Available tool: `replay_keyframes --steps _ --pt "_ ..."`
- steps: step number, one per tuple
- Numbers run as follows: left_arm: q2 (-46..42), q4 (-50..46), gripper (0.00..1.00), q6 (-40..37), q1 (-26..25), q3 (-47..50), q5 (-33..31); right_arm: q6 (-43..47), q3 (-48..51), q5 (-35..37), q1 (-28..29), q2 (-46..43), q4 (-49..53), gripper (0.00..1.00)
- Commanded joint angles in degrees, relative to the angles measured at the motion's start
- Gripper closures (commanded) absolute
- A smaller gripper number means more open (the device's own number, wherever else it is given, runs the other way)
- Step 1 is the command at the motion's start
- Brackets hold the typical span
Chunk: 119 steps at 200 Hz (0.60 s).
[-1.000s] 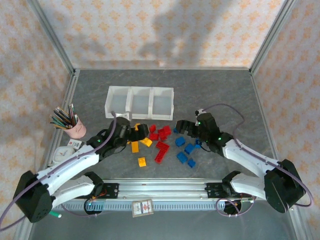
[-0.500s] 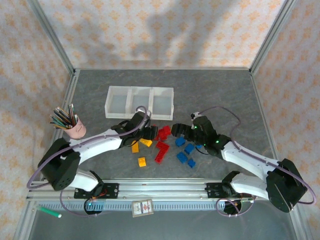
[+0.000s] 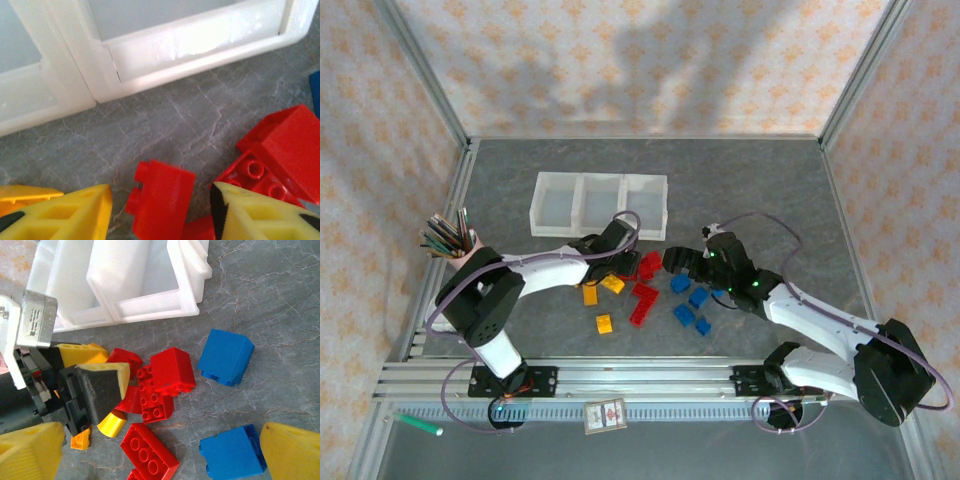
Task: Sort the legos into containers by color
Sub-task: Pick up the lego from the center of the table.
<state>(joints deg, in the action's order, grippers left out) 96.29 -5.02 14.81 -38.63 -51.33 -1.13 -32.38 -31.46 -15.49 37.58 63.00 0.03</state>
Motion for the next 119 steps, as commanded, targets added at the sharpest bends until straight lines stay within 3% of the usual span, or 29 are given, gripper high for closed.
replay_keyframes --steps 1,119 --pt "1.41 1.68 0.51 -1.55 -0.3 -1.95 -2.96 -0.25 -1.15 0.6 0.23 -0.51 0.14 0.0" --pt "2.04 1.06 0.74 -1.2 -0.3 -1.21 -1.75 0.72 -3.41 0.63 0.3 1.06 0.91 0.0"
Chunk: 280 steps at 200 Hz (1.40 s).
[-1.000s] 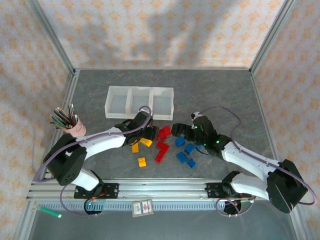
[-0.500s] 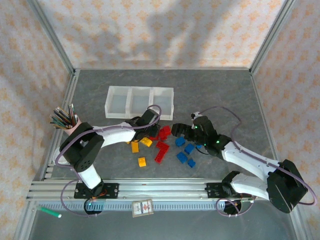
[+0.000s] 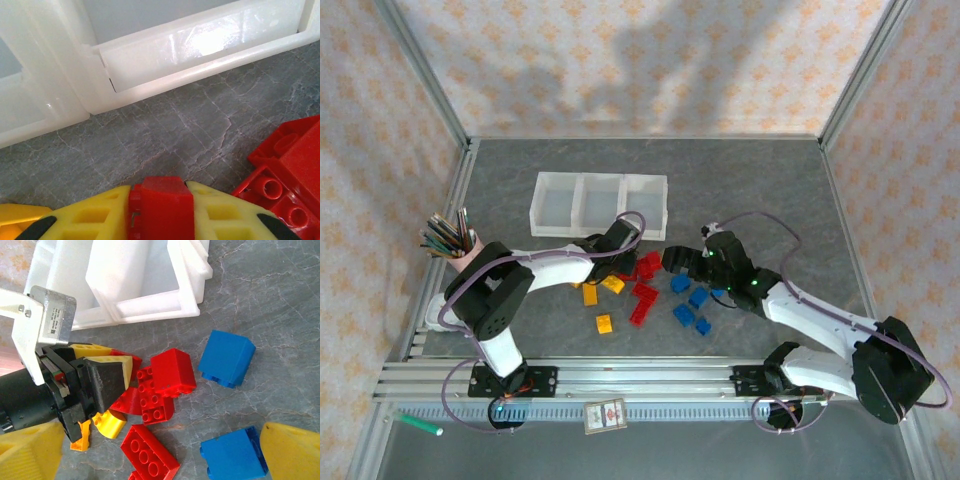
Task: Sort the legos into containers by color
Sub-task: Pick up the lego from the center of the table, then place the lego in the container.
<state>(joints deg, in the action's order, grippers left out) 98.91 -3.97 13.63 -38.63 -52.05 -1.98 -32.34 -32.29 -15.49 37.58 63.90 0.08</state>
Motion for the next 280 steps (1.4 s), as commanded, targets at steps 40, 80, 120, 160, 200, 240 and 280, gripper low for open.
replay_keyframes --steps 40,80,120,160,200,240,280 --pt "-4.35 -1.22 0.8 0.8 -0.3 -0.24 -1.27 1.44 -3.29 1.17 0.3 -0.59 2.41 0.0" --pt "-13.06 -3.21 0.81 4.3 -0.3 1.59 -2.54 1.83 -5.46 0.67 0.3 -0.83 4.01 0.0" --pt "-23.44 -8.69 0.81 8.86 0.32 1.89 -10.31 2.27 -9.1 -1.32 0.36 1.63 3.1 0.0" --pt "-30.54 -13.38 0.81 12.17 6.65 -0.07 -13.11 1.54 -12.01 -3.14 1.8 7.46 -2.19 0.0" --pt "-29.93 -13.9 0.81 11.98 16.72 -2.05 -12.67 2.23 -17.41 -2.53 5.22 15.81 -5.26 0.0" --pt "-21.03 -10.97 0.81 10.56 23.36 -5.65 -9.93 2.53 -21.56 -2.94 6.8 22.77 -8.42 0.0" --pt "-10.12 -8.28 0.81 9.86 27.28 -10.78 -7.97 2.85 -25.0 -2.66 6.8 26.79 -8.31 0.0"
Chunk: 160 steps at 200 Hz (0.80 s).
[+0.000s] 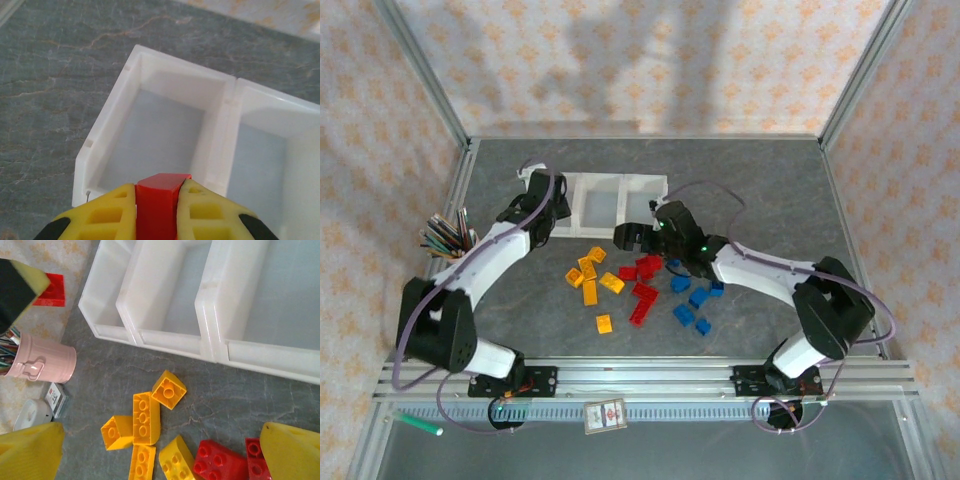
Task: Sort the legos into containers by color
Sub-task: Place the lego in the container.
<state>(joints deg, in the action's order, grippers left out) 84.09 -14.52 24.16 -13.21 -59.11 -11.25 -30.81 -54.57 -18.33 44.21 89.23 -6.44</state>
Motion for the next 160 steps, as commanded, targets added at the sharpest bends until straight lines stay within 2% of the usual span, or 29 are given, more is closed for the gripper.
replay_keyframes --steps 1,42,75,104,129,160 --pt "4.95 2.38 0.81 -0.68 1.95 -3.81 1.31 1.32 -2.73 0.18 0.18 1.45 -1.8 0.0" --pt "12.53 4.61 0.79 -1.69 4.13 -7.07 4.96 2.06 -4.3 0.57 0.12 2.36 -1.47 0.0" --pt "15.35 2.92 0.61 -2.28 4.13 -8.92 5.72 2.79 -4.5 0.98 0.1 1.26 -0.9 0.0" --pt "14.71 2.03 0.5 -2.54 4.08 -9.15 5.59 3.62 -4.5 1.54 0.18 -0.38 0.55 0.0" --pt "12.53 -0.39 0.49 -1.87 4.08 -9.17 5.08 4.59 -4.13 2.13 0.18 -2.12 2.79 0.0" --pt "6.24 -1.07 0.47 -0.28 3.49 -4.46 6.36 4.81 -1.17 1.98 0.1 -4.36 3.59 0.0"
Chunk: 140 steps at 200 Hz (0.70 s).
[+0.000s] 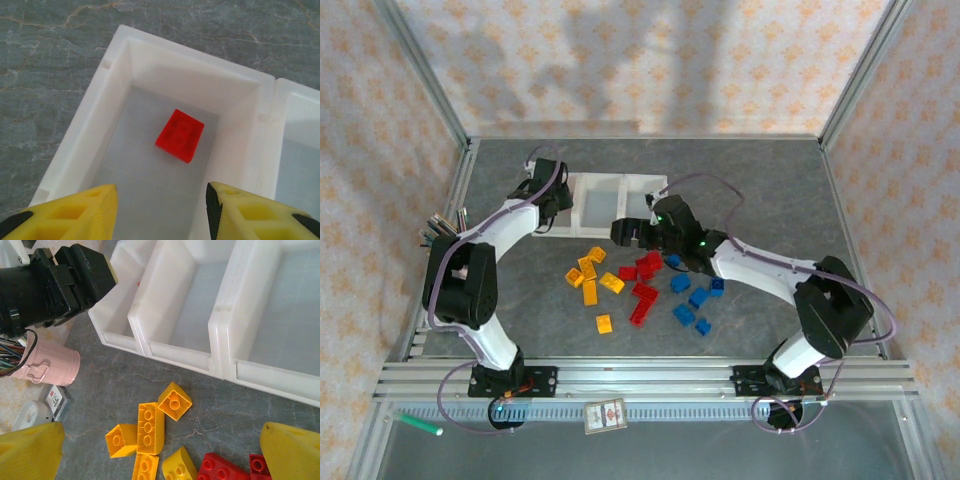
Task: Sort the legos into containers by color
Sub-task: Place the lego in the container, then pick up the lego from the middle-left of the table.
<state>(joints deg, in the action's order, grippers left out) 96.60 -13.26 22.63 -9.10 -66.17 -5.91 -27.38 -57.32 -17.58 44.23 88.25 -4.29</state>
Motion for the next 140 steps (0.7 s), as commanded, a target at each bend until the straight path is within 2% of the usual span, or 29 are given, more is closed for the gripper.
replay_keyframes --steps 1,35,68,96,140 --pt "-6.52 -2.36 0.47 1.31 -0.68 2.83 1.05 1.41 1.72 1.24 0.12 -3.4 1.46 0.0" --pt "-14.3 -4.86 0.45 2.91 -3.37 9.32 1.3 1.58 5.01 0.19 0.45 -5.18 2.89 0.0" --pt "-21.57 -9.1 0.43 4.54 -8.73 15.13 -1.35 0.87 8.98 0.27 1.75 -8.0 2.98 0.0" --pt "-27.22 -10.99 0.41 6.13 -13.02 20.63 -0.49 0.47 11.34 1.68 3.92 -9.96 3.02 0.0" --pt "-30.0 -12.71 0.33 8.58 -17.61 26.19 1.87 -1.55 13.79 4.72 8.63 -10.3 0.72 0.0"
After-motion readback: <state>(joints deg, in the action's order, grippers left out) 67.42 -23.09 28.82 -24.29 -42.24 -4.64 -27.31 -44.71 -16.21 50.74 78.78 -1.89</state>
